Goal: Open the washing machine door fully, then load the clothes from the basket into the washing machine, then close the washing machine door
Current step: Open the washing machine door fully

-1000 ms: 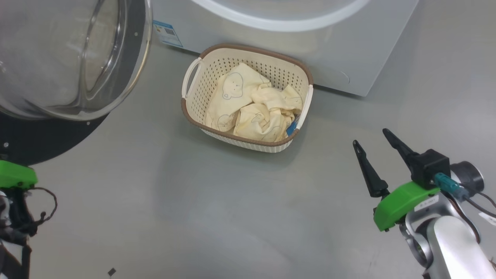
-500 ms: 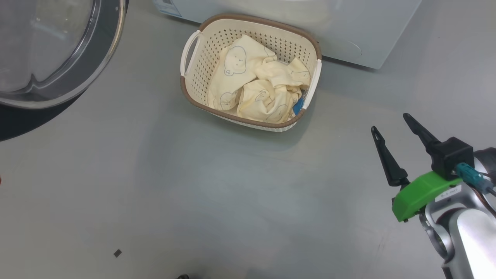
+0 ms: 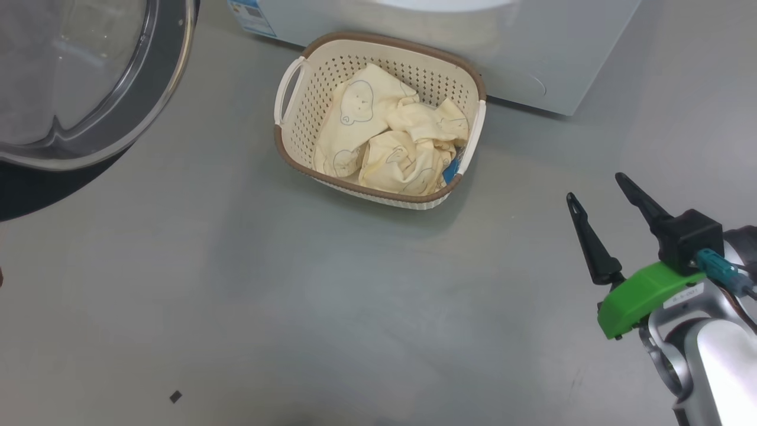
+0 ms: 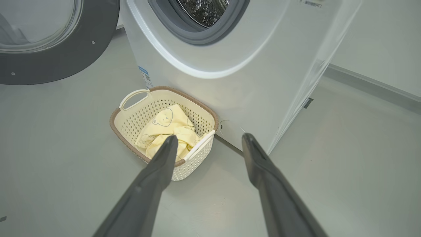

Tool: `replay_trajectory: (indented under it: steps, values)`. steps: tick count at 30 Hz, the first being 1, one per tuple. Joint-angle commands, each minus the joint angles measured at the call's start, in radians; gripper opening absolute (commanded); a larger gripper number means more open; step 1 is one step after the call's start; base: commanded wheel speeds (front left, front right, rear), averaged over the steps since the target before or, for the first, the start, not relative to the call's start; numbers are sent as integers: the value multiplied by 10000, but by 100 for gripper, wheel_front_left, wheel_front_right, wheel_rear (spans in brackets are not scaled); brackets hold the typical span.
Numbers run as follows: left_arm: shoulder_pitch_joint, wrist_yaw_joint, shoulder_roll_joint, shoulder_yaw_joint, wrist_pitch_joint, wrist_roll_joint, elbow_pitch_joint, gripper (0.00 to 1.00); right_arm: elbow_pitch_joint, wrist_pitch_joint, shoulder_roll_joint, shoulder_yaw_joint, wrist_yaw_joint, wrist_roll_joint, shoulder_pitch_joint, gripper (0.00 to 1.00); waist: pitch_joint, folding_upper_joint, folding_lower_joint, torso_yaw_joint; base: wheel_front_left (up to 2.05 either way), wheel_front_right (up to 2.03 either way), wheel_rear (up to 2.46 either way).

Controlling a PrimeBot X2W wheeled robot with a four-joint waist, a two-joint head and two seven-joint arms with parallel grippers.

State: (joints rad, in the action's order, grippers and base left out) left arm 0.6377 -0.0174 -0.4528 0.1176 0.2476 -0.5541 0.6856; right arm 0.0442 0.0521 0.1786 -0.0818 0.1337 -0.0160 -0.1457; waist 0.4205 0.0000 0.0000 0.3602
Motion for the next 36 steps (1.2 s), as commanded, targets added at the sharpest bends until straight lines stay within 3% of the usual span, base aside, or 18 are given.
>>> replay_trajectory:
  steps: [1, 19, 36]
  values:
    - [19, -35, -775, 324, 136, 96, -170, 0, 262, -116, -75, -210, -30, 88, 100, 100, -146, 0, 0, -75, 0, 0, 0]
    - [-1443, -691, -503, -926, -9, 1060, -1351, 0, -1295, -1270, -929, -453, -30, -229, 159, 100, -2564, 0, 0, -914, 0, 0, 0]
    - [-4071, -326, 505, -2625, -1032, 1718, -3961, 0, -2157, -1953, -1259, -66, -30, -564, 874, 100, -4465, 0, 0, -1842, 0, 0, 0]
